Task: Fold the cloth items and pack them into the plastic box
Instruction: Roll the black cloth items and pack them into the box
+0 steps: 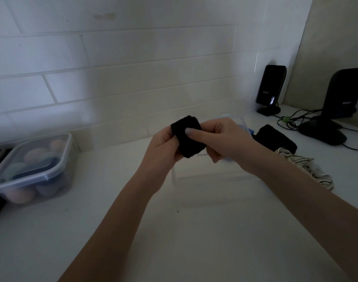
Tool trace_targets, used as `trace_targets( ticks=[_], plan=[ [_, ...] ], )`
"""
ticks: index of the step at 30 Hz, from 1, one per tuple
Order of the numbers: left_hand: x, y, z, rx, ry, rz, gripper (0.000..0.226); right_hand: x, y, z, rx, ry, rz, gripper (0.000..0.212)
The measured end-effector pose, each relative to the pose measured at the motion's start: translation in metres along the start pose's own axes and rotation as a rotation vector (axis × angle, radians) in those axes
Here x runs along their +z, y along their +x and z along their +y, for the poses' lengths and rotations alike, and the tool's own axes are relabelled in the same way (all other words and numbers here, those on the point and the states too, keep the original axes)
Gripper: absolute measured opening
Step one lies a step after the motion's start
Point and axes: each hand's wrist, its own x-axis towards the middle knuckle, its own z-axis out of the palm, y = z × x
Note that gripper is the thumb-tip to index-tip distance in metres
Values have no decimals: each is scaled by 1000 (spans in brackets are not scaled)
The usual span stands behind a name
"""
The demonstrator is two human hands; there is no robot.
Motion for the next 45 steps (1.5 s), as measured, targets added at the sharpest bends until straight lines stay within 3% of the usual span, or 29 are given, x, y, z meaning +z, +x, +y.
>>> trace_targets(
  ticks=[5,11,14,16,20,23,26,38,42,45],
  plan=[
    [0,-1,2,16,15,-6,31,4,-1,-3,-25,4,19,16],
    [-1,1,3,-26,-102,-55,28,8,0,2,-31,65,120,22],
    [-1,-1,3,12,45,-104,26,8,1,3,-37,92,149,25],
    [-1,-2,1,61,169,-84,37,7,2,3,-47,108,168,26],
    [1,-4,1,76,129,-77,37,4,5,4,-140,-74,265,30],
    [3,-6,5,68,175,-146,36,-3,8,2,-118,-10,129,29],
    [7,-8,9,61,175,-162,38,-4,6,0,-184,15,27,6],
    [7,-9,3,69,413,-131,16,7,2,1,-326,-294,127,13],
    [8,-9,3,55,391,-118,8,3,5,0,-308,-300,102,11],
    [7,-8,3,35,396,-181,15,-6,7,-3,-288,-246,101,12]
  ],
)
